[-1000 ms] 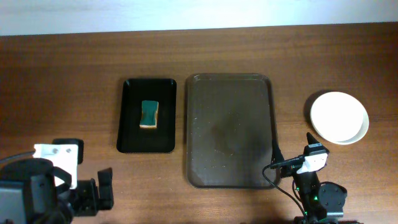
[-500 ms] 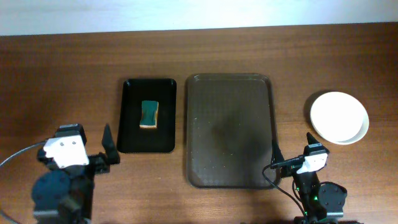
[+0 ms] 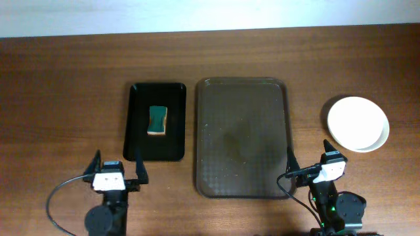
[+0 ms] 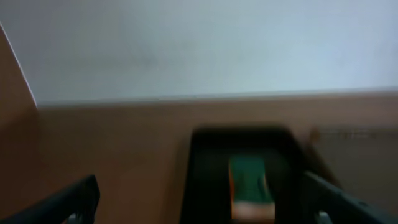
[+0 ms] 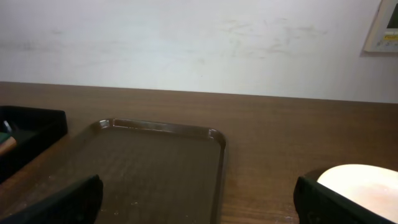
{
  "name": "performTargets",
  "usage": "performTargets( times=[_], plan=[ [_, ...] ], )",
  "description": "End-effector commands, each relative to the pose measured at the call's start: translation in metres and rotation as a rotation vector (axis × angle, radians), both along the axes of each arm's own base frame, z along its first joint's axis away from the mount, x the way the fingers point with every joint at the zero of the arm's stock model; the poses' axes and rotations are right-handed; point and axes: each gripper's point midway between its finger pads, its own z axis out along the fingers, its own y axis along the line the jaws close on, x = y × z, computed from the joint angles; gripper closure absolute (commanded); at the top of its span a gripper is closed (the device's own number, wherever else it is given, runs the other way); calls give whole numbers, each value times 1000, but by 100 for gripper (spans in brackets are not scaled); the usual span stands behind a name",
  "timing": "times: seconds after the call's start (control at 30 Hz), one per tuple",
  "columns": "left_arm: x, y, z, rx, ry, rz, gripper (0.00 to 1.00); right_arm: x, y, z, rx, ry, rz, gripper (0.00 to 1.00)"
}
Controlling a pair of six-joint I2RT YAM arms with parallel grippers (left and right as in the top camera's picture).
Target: Clean dirty plates on tray and stack at the side
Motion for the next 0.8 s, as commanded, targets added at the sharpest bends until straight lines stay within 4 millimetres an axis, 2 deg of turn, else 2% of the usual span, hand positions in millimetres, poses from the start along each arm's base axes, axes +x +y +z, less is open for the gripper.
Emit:
performTargets(
  times=[0.0, 0.77],
  plan=[
    [0, 1, -11, 16, 34, 4, 0, 0, 0, -2, 1, 5, 0, 2],
    [0, 0, -11, 15, 35, -3, 0, 0, 0, -2, 1, 5, 0, 2]
  ],
)
